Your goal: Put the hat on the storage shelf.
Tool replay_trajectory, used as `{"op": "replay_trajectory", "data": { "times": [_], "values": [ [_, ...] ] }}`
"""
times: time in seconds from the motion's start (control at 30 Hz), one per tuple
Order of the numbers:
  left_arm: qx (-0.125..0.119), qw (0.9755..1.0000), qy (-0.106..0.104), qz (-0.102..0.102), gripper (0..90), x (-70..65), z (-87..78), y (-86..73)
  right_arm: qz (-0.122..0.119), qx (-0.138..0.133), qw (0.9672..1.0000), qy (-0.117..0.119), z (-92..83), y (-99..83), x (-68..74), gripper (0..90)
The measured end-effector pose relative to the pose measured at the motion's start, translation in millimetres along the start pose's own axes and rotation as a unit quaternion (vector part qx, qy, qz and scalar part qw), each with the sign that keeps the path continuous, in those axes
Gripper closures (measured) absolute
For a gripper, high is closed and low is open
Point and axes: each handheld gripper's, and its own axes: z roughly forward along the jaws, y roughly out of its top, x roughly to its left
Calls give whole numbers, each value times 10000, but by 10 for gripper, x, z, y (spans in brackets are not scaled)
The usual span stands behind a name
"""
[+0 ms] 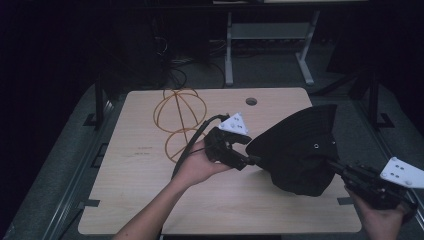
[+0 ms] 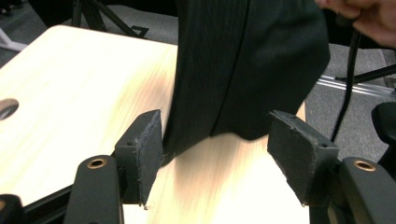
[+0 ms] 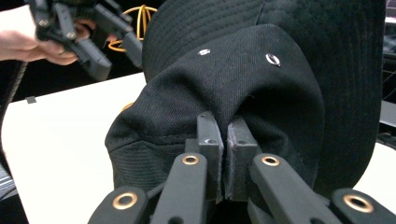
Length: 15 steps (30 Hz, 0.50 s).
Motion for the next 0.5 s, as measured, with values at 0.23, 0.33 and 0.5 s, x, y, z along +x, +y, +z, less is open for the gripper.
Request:
{"op": "replay_trajectory", "data": {
  "times": [0.23, 0.33, 0.5],
  "values": [
    [-56, 9998, 199, -24, 284, -45, -113, -251, -4, -28, 10000, 47, 3, 116, -51, 866],
    [-79, 9997, 221, -38, 278, -53, -154, -326, -17, -13, 10000, 50, 19, 153, -74, 866],
    [-125, 9994, 283, -133, 268, -32, -224, -475, -37, 68, 10000, 54, 46, 220, -99, 866]
  ]
}}
